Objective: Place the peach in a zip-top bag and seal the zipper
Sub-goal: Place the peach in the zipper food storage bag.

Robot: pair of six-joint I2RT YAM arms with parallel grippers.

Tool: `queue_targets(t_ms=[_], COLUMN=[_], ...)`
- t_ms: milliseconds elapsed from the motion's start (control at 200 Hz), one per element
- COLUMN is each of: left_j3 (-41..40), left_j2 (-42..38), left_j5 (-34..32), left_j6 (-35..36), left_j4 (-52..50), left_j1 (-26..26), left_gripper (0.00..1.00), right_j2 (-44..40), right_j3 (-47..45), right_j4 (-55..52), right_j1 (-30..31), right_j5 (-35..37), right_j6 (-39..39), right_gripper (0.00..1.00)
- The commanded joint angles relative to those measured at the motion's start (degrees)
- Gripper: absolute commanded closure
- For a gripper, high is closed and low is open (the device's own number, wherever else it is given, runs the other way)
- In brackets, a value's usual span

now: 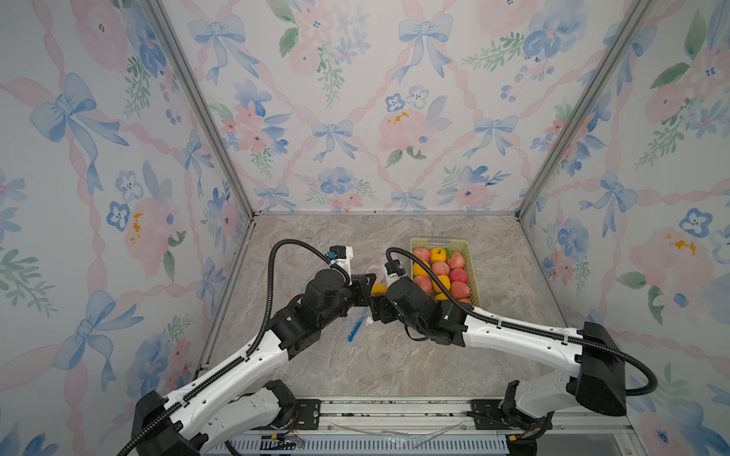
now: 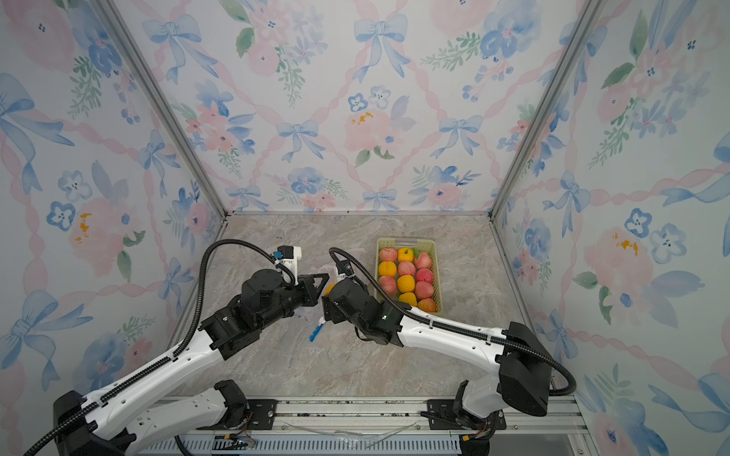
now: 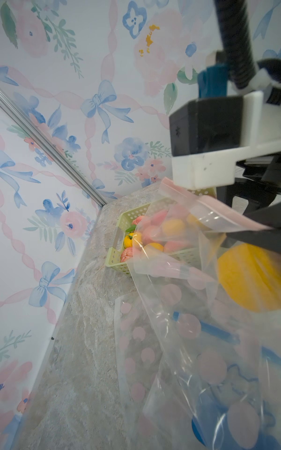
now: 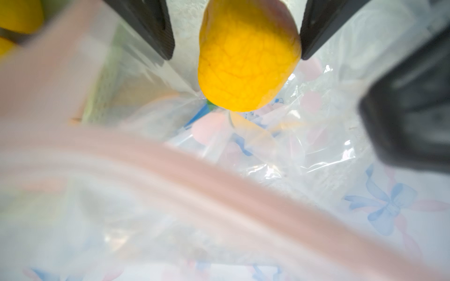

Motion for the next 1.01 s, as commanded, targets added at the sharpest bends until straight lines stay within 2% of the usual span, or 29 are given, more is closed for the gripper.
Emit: queue_targets(t_ms=[0,115,230,290,330,430,545,695,770,1000], left_j3=[-1.5,-1.9,-3.2,-5.4,-7.0,-7.0,-5.7,-5.5,-5.5,-7.4], left_j2=[-0.3,1.4,1.5,1.1,1.0,1.9,2.9,2.6,1.8,-2.6], left_j5=[-1.7,-0.7,0.2,0.1,0.1,1.1,1.3,2.6,1.8,-1.4], left_j6=[-0.9,-2.5,-4.8,-5.8,-6.7,-7.9,-7.9,-9.4,-10.5,-15.3], left_j4=[0.5,0.0,-0.3,1.9,3.6,4.6,4.5,5.5,5.0,5.0], left_j1=[-0.2,-0.2,-0.3,-0.2,-0.3,-0.2,-0.3,-0.5,-0.9,-1.6], left_gripper=[1.0,1.0,1.0,1.0,1.0,1.0,1.0,1.0,1.0,1.0], right_j2=[-0.8,0.7,1.6,2.2,2.8,4.7,5.5,7.4,8.5,15.6], right_j3=[1.6,3.6,4.1,3.4,3.2,3.4,2.0,0.7,1.4,11.6], right_j4=[-5.4,-5.2,-0.7,3.6,5.9,8.1,11.5,15.9,17.1,4.2], right_j1=[-0.6,-1.1,-2.4,-2.8,-2.9,-2.9,-2.7,-2.5,-1.7,-0.2], right_j5=[2.9,2.0,-3.0,-6.7,-9.0,-11.9,-12.7,-11.1,-7.7,6.0], right_j6=[3.0,3.0,5.0,5.7,6.1,7.6,9.7,12.7,12.9,13.9], right_gripper=[0.19,0.26,0.34,0.34,0.3,0.27,0.45,0.6,0.64,0.68])
